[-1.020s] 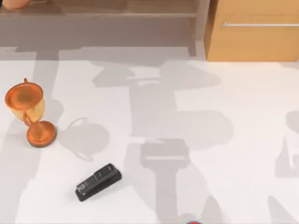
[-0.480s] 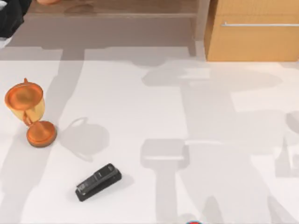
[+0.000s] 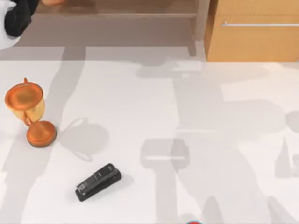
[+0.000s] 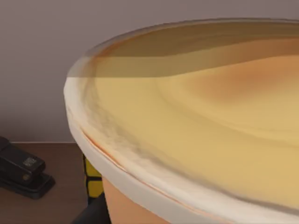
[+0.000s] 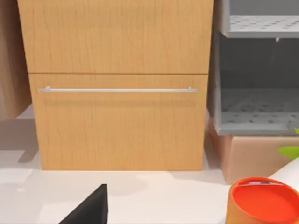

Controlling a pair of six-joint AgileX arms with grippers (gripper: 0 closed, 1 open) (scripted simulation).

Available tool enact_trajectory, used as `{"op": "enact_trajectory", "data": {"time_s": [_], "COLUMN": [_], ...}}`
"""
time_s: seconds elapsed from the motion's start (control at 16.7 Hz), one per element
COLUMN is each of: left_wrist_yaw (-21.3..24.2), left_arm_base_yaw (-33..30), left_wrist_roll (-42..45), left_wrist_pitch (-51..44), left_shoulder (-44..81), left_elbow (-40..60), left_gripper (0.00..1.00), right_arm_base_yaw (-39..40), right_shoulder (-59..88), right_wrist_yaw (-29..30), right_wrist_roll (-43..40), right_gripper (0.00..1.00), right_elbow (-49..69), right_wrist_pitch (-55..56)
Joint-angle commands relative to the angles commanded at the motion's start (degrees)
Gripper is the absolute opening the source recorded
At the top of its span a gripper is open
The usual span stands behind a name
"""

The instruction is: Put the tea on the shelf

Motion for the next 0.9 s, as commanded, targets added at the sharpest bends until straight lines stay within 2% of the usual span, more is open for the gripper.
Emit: {"op": "enact_trajectory", "data": {"time_s": [0.48, 0.9], "left_wrist_yaw": [0.4, 0.4], "left_arm_base_yaw": [0.4, 0.4], "left_wrist_roll": [0.0, 0.0], "left_wrist_pitch": [1.9, 1.9], "left_shoulder": [4.4, 4.4], "left_elbow": [2.8, 2.8], "left_gripper": [0.00, 0.53], "right_arm_base_yaw": [0.0, 0.0], "right_shoulder": [0.0, 0.0], "right_wrist_yaw": [0.0, 0.0], "right_wrist_roll": [0.0, 0.0], "right_gripper": [1.00, 1.00], "right_elbow": [0.0, 0.0], "right_wrist_pitch": [0.0, 0.0]}}
